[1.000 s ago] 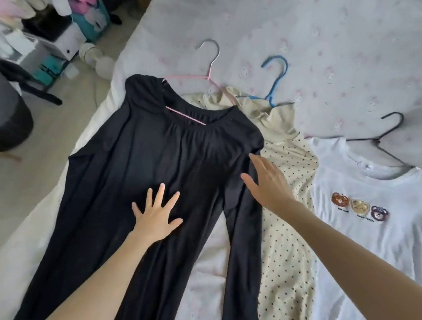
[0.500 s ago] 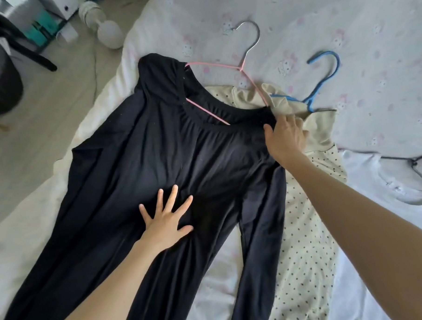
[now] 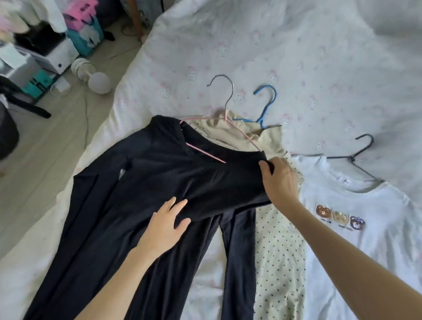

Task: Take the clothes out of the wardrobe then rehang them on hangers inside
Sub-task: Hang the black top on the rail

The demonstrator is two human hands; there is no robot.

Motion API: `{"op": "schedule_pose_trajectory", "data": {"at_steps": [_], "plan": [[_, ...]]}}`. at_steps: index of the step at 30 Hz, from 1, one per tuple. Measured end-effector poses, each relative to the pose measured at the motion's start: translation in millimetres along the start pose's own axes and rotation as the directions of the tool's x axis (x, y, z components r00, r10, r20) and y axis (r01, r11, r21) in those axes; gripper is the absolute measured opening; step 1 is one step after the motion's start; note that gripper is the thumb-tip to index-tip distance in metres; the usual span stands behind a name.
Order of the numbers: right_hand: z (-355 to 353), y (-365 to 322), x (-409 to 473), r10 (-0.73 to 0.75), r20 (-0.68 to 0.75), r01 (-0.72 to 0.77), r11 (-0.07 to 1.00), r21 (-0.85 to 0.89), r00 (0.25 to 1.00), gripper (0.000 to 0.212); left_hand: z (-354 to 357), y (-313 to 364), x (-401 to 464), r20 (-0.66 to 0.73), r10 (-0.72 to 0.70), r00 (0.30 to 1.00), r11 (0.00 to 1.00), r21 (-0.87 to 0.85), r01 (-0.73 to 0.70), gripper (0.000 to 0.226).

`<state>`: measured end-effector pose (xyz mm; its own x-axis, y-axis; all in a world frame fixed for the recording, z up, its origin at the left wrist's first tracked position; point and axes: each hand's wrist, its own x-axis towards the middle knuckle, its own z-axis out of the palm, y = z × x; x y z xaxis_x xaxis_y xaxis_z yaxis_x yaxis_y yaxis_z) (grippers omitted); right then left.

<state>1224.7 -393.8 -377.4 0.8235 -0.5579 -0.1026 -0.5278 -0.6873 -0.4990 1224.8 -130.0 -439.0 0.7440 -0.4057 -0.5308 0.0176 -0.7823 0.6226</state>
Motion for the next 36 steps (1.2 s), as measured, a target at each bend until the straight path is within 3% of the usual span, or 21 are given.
{"op": "schedule_pose_trajectory", "data": {"at_steps": [3,7,10,13,15,17,20,22,24,28,32,36], "plan": [[-45.3,34.5,-39.7,0.089,-0.006,-0.089,0.996,-0.004,0.996,0.028,3.3,47.6,-20.5,-0.182,0.206,0.961,0.978,0.034,-0.203,0.046],[-120.0,86.7,-103.2,0.244,-0.031,-0.237,0.962,0.135,0.969,0.02,5.8,116.9,-36.3,-0.32,0.465,0.825,0.883,0.24,-0.404,0.045],[-174.5,123.3,-160.7,0.309,-0.078,-0.286,0.933,0.219,0.948,0.015,18.0,166.2,-50.9,-0.256,0.607,0.753,0.775,0.401,-0.489,0.049],[-223.0,157.0,-226.2,0.366,-0.16,-0.307,0.903,0.301,0.917,0.013,47.5,213.0,-71.6,-0.098,0.698,0.71,0.636,0.54,-0.551,0.044],[-254.2,182.0,-270.1,0.398,-0.225,-0.315,0.889,0.332,0.889,0.014,72.0,245.9,-88.9,-0.002,0.752,0.659,0.545,0.564,-0.62,0.053],[-283.6,209.0,-315.6,0.437,-0.294,-0.33,0.877,0.35,0.85,0.014,99.8,281.1,-113.6,0.04,0.825,0.564,0.457,0.539,-0.707,0.051],[-324.4,249.9,-392.2,0.501,-0.419,-0.348,0.853,0.389,0.758,0.013,151.2,337.3,-165.0,0.112,0.901,0.42,0.347,0.396,-0.85,0.03],[-347.0,275.6,-451.1,0.555,-0.483,-0.38,0.826,0.416,0.678,0.012,190.7,371.0,-205.9,0.156,0.934,0.321,0.267,0.291,-0.919,0.029],[-358.9,298.0,-501.2,0.592,-0.524,-0.405,0.805,0.434,0.612,0.017,220.3,393.4,-237.7,0.202,0.936,0.289,0.262,0.151,-0.953,0.021],[-376.4,341.4,-631.4,0.709,-0.574,-0.429,0.705,0.565,0.41,0.021,307.1,431.1,-322.8,0.383,0.914,0.136,0.144,0.007,-0.99,0.008],[-392.0,357.6,-721.2,0.717,-0.657,-0.394,0.687,0.61,0.233,0.023,377.3,459.4,-402.3,0.374,0.926,0.049,0.089,-0.092,-0.992,0.008],[-414.1,360.6,-798.4,0.713,-0.7,-0.356,0.664,0.658,0.037,0.012,424.7,483.4,-480.1,0.376,0.922,-0.092,0.004,-0.247,-0.969,0.008]]}}
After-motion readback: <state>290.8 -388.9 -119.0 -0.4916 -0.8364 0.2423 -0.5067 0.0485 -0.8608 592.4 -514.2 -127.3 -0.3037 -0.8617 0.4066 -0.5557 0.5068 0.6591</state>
